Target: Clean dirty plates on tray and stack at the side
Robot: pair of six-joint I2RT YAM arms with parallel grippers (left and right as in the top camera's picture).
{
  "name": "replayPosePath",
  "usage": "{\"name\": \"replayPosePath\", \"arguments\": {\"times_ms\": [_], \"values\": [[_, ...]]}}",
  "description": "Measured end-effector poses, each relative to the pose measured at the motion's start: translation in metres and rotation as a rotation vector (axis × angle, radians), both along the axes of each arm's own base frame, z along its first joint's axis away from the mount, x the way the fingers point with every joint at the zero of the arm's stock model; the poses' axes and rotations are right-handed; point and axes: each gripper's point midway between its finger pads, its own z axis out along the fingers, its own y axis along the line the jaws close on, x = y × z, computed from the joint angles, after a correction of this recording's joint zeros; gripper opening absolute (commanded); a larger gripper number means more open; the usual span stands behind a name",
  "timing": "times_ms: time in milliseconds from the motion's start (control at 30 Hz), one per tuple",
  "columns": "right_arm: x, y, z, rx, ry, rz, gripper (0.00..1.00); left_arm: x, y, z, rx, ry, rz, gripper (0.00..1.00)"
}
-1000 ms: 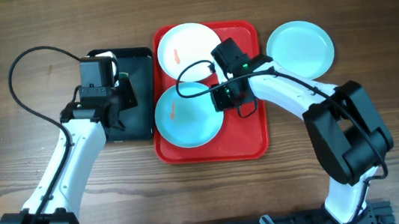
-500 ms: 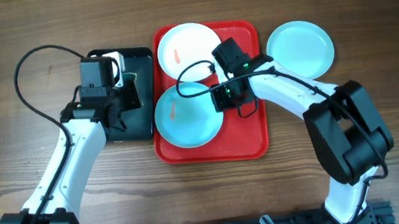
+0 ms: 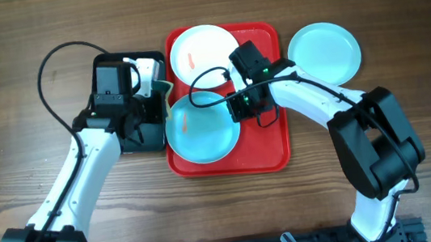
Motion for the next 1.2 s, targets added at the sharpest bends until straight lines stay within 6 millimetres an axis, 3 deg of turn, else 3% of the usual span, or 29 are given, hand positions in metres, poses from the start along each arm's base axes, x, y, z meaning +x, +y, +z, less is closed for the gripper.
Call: {"name": "replayPosePath", "arguments": {"times_ms": [100,200,267,600,1000,1200], "values": [[0.0,0.0,0.0,0.0,0.0,0.0,0.06,-0.007,-0.004,-0.013,-0.02,0.066,0.015,0.04],[0.0,0.0,0.0,0.002,0.001,0.001,0.17,-0.013,-0.006,-0.03,-0.025,0.141,0.039,0.04],[-0.001,0.001,0.0,0.005,0.001,0.008,0.19,-0.016,-0.009,-0.039,-0.023,0.173,0.038,0.04],[-0.011,-0.005,-0.002,-0.018,0.052,-0.012,0.15,-0.027,-0.035,-0.051,-0.016,0.21,-0.021,0.04],[-0.016,-0.007,-0.003,-0.029,0.079,-0.028,0.09,-0.03,-0.046,-0.053,-0.001,0.221,0.028,0.04],[-0.015,-0.007,-0.003,-0.029,0.079,-0.028,0.09,-0.027,-0.038,-0.08,0.044,0.267,0.088,0.04]]}}
